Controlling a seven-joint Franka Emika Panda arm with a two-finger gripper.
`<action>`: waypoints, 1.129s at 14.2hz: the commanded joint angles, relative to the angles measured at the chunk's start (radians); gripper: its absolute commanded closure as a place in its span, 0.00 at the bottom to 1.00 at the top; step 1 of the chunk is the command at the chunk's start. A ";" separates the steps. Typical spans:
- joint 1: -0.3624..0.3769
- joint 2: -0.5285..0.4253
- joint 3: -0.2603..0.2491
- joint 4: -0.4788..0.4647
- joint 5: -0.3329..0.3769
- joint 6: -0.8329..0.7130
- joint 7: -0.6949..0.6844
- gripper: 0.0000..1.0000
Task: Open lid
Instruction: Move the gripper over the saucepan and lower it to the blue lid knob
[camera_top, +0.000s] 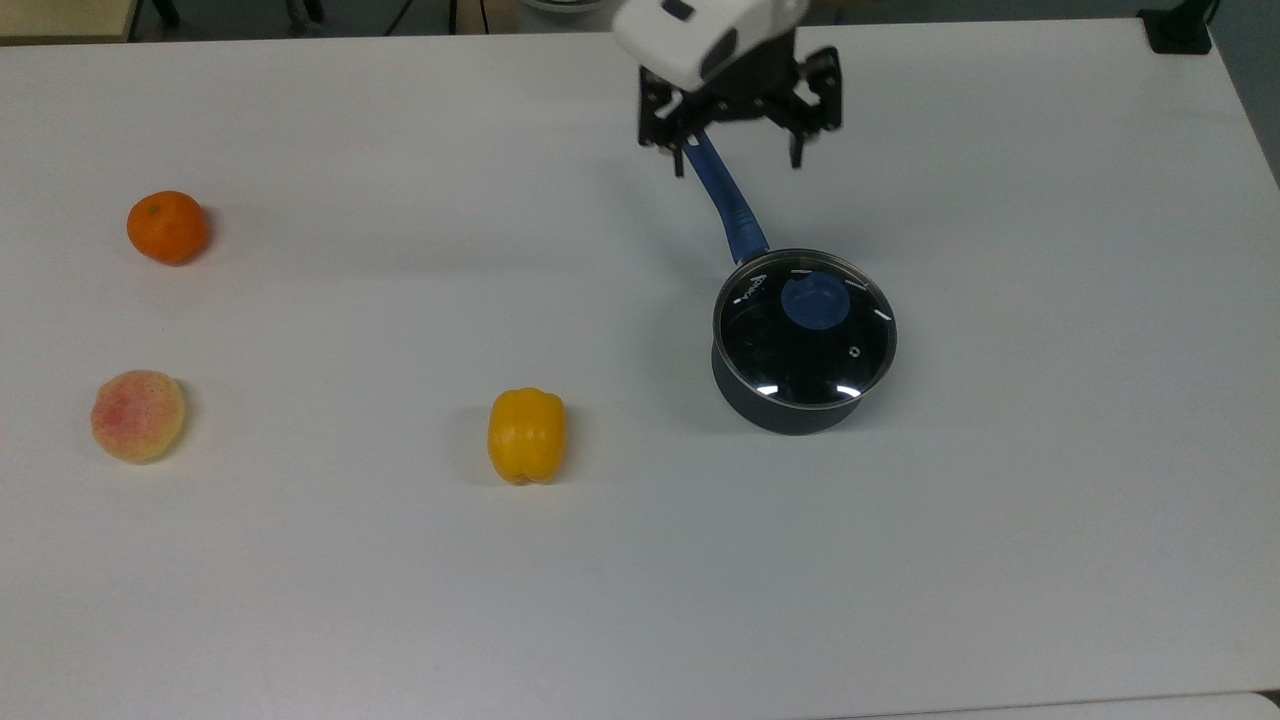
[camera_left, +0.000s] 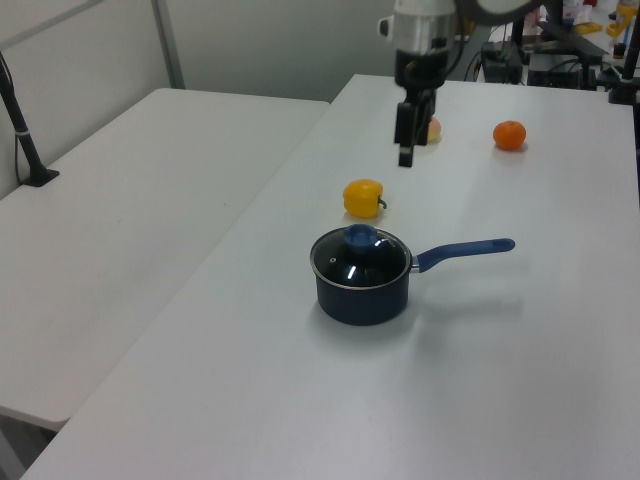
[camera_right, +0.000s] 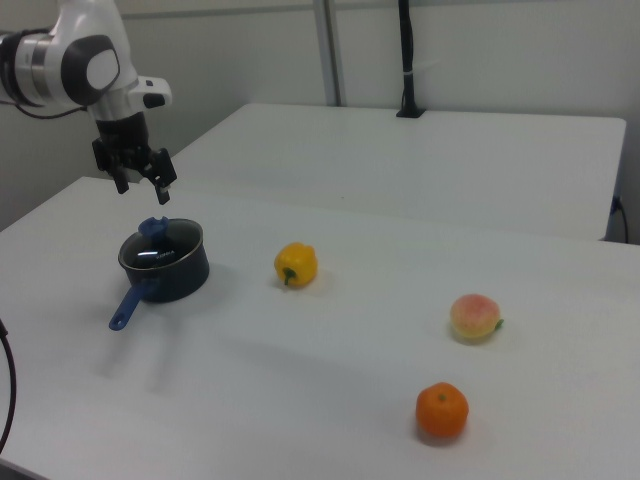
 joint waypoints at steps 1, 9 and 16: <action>0.057 0.074 -0.004 0.040 -0.041 0.071 0.067 0.00; 0.095 0.158 -0.002 0.011 -0.088 0.286 0.065 0.00; 0.117 0.218 0.004 0.011 -0.160 0.316 0.070 0.00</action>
